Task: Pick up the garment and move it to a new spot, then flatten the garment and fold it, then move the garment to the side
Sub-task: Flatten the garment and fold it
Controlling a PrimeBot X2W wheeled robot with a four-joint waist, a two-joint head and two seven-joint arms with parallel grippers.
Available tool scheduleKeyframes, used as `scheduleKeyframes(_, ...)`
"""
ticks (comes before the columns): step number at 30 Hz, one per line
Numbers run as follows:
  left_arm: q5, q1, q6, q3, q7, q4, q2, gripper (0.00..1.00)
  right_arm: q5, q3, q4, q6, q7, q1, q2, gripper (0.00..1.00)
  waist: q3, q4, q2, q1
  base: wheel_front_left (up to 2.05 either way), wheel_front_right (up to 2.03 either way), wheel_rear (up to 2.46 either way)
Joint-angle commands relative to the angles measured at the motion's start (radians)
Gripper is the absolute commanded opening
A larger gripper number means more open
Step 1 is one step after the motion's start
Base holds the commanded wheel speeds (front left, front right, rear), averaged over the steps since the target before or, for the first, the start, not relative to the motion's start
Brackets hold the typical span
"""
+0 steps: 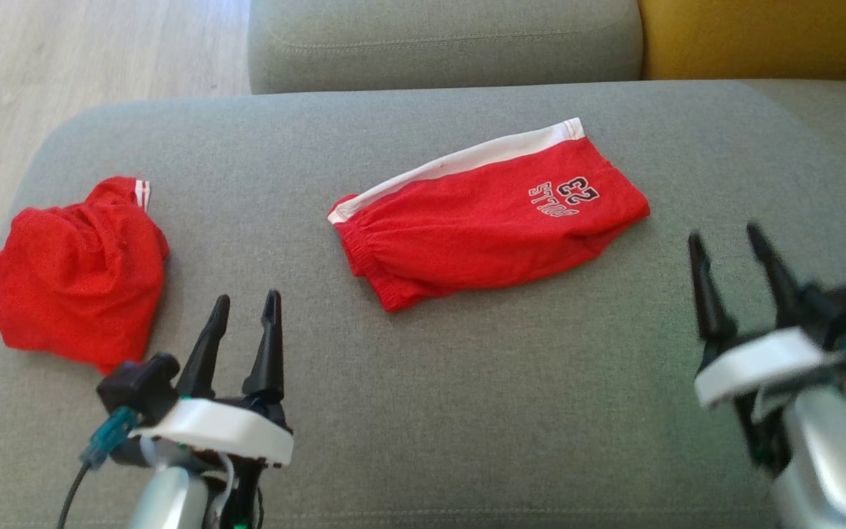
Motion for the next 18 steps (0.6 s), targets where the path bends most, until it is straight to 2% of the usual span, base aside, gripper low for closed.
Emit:
scheduleKeyframes(1,0.010,-0.034,-0.006,0.043,-0.012,-0.045,0.003,1.00,-0.018,0.001,-0.048,-0.001,-0.013,-0.011,0.013,1.00,0.001,0.000,-0.0001,0.0001,0.00,0.00,0.00)
scheduleKeyframes(7,0.021,-0.004,-0.020,0.071,-0.012,-0.088,-0.003,1.00,-0.123,-0.098,-0.172,-0.001,-0.003,0.106,0.115,1.00,0.015,0.003,-0.0001,0.0001,0.00,0.00,0.00)
scheduleKeyframes(18,0.019,-0.003,-0.014,0.044,-0.012,-0.104,-0.003,1.00,-0.173,-0.141,-0.252,-0.001,0.048,0.162,0.171,1.00,0.030,0.013,-0.0001,0.0001,0.00,0.00,0.00)
